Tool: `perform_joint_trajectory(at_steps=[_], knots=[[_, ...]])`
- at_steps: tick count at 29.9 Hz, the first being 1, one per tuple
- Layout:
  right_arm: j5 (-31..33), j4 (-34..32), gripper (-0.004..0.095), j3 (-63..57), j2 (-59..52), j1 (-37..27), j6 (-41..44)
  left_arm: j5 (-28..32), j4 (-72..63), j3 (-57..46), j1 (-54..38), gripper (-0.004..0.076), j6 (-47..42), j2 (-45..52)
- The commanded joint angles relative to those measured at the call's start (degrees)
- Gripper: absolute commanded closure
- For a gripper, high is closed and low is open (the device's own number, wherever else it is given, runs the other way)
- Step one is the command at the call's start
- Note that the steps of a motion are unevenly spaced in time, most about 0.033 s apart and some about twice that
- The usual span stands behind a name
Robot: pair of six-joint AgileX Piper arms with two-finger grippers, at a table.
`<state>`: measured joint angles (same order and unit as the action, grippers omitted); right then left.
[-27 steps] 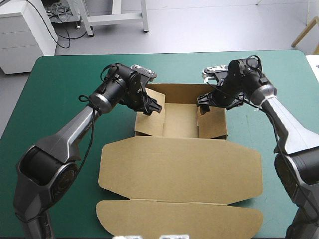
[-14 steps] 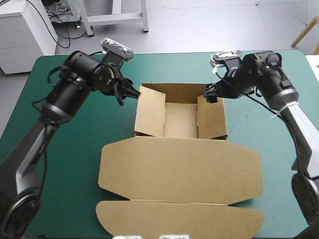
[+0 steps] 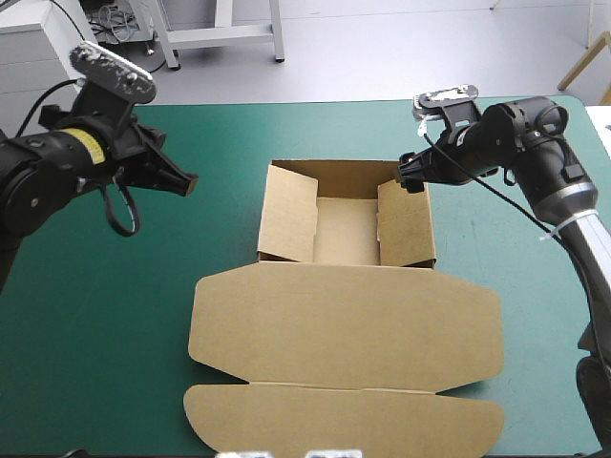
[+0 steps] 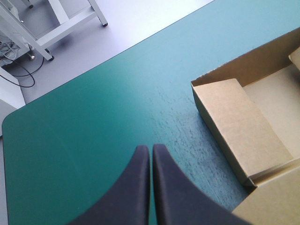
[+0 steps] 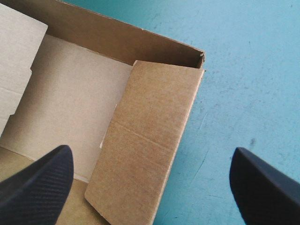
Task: Fold the box
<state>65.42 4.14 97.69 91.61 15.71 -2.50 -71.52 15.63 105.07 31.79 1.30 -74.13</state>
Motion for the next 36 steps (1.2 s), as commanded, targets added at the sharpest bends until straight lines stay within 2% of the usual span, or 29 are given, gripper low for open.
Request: perform_joint_trajectory(at_steps=[1,10,16,19,26,29,32,34,36], knots=[[-3.7,-0.1,0.011,-0.7,-2.5,0.2,-0.2,-2.6,0.7,-3.4,0.1,0.0734,0.1,5.3],[-10.2,1.0,0.0126,-8.6,-2.5,0.2,0.4,-1.8,0.1,-28.8,0.1,0.0734,-1.3,17.4],[-12.0,1.5,0.0126,-10.1,0.3,0.2,1.2,5.0,0.2,-45.4,0.1,0.0734,-4.3,24.4],[-12.3,1.4,0.0126,-10.2,2.4,0.2,2.5,7.4,0.2,-51.2,0.1,0.0734,-5.4,27.0],[-14.3,1.5,0.0155,-10.2,9.2,0.2,2.5,7.2,0.3,-56.9,0.1,0.0734,-7.3,28.8],[-14.2,1.6,0.0308,-10.2,11.5,0.2,3.1,7.6,0.3,-57.1,0.1,0.0734,-7.3,28.8],[-14.1,1.6,0.0572,-10.2,12.4,0.2,4.4,8.1,0.3,-57.1,0.1,0.0734,-7.3,28.8],[-14.4,1.6,0.0782,-10.2,12.4,0.2,4.6,8.1,0.3,-57.1,0.1,0.0734,-7.3,28.8],[-14.3,1.6,0.0927,-10.2,12.2,0.2,4.6,8.1,0.3,-57.1,0.1,0.0734,-7.3,28.8]])
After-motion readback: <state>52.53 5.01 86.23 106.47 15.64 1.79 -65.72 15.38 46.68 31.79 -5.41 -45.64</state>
